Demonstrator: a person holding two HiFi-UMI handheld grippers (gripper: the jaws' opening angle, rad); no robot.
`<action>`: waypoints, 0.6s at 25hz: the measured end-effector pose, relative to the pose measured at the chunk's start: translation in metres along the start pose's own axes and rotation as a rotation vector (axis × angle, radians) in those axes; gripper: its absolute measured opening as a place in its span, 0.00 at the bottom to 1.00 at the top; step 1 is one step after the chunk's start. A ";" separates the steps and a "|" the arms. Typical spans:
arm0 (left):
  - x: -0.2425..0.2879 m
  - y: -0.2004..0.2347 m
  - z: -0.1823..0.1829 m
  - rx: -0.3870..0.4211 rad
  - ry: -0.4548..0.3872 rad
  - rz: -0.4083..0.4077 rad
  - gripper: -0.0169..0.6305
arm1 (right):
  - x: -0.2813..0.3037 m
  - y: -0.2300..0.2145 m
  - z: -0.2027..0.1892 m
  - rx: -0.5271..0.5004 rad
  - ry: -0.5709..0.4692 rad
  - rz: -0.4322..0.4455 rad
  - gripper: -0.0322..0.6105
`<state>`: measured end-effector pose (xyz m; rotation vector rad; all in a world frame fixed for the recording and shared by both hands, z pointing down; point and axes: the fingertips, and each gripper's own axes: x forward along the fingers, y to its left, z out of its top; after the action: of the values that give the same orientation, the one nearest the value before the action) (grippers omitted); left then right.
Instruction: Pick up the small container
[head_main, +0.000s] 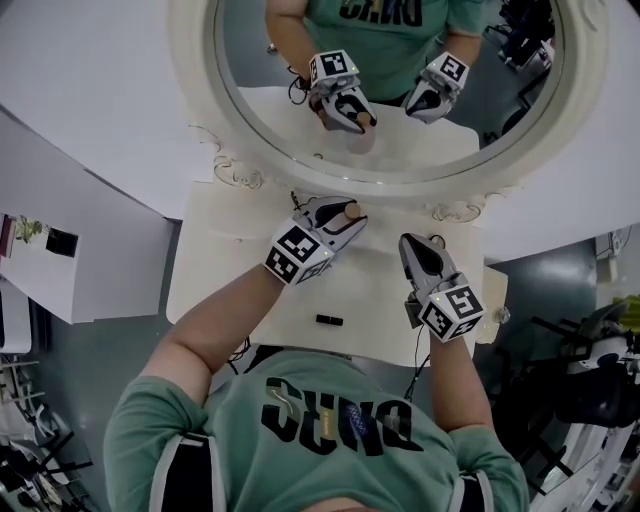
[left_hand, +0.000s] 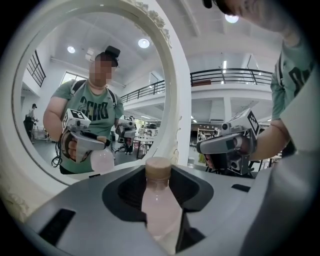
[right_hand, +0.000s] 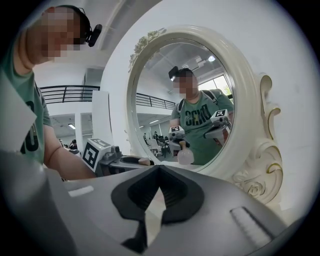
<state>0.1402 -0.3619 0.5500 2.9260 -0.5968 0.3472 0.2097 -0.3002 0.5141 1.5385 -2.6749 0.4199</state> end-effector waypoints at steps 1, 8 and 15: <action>-0.002 -0.001 0.005 0.000 0.000 -0.001 0.24 | -0.001 0.000 0.004 -0.004 -0.003 -0.001 0.06; -0.015 -0.005 0.039 0.008 -0.001 0.002 0.24 | -0.006 0.004 0.031 -0.029 -0.025 -0.004 0.06; -0.036 -0.004 0.079 0.014 -0.016 0.010 0.24 | -0.010 0.010 0.069 -0.069 -0.045 0.004 0.06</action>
<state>0.1251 -0.3594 0.4642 2.9426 -0.6143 0.3308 0.2136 -0.3034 0.4438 1.5425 -2.6960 0.2931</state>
